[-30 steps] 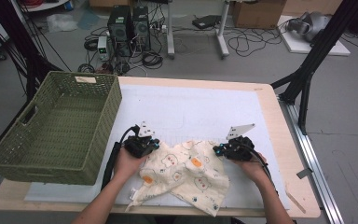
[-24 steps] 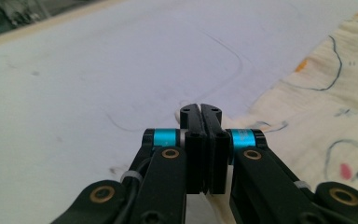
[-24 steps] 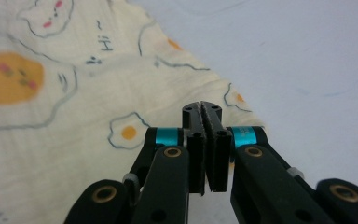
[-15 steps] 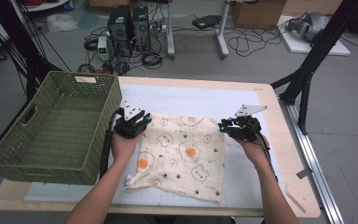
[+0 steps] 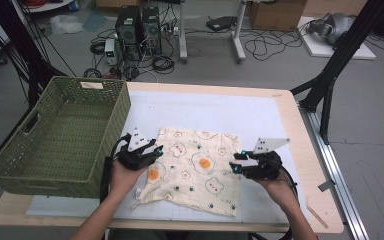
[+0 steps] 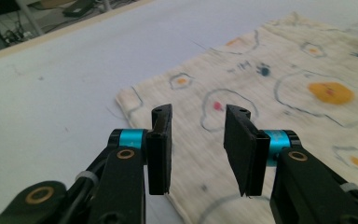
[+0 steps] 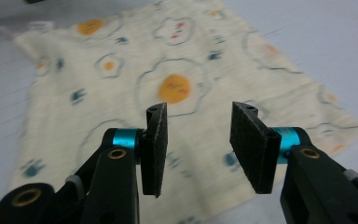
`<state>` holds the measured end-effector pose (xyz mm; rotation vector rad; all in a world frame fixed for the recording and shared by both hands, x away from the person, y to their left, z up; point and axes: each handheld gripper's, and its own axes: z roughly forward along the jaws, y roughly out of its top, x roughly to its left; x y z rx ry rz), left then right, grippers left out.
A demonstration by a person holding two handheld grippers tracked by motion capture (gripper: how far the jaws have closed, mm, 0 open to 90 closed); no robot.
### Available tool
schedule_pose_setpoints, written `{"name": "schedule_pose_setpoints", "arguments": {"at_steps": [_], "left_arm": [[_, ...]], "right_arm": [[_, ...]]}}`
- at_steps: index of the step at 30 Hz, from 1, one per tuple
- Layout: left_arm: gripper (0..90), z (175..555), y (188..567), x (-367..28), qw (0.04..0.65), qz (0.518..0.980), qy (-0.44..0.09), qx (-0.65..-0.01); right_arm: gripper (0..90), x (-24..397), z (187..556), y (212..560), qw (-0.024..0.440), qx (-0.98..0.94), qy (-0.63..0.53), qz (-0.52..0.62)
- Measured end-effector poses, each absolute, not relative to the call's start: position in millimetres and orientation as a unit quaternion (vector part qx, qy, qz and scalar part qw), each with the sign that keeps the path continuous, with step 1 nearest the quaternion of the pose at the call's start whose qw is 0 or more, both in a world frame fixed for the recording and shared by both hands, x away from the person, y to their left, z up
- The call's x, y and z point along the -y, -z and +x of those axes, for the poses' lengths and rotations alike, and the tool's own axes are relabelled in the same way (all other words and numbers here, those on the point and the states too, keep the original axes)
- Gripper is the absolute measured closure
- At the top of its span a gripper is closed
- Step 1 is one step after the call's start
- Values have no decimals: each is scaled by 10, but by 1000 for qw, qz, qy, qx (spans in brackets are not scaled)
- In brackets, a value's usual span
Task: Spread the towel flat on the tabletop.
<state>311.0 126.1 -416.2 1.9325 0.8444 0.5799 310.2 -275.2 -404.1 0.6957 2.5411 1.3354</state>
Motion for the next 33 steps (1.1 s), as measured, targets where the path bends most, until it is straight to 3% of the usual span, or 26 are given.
{"name": "schedule_pose_setpoints", "arguments": {"at_steps": [9,12,18,21,33], "left_arm": [[591,2621,4314,-1416,451,816,-190,-307],[595,2510,4364,-1431,433,835,-166,-295],[721,2402,4472,-1430,407,863,-134,-268],[868,2411,4473,-1419,410,862,-128,-268],[894,2206,4431,-1452,416,862,-125,-261]], "right_arm": [[546,2608,2631,4312,34,-877,-444,181],[582,2551,2586,4367,21,-894,-416,165],[774,2526,2578,4442,0,-905,-396,154],[883,2538,2598,4440,-6,-907,-394,147],[892,2727,2535,4405,-17,-908,-396,135]]}}
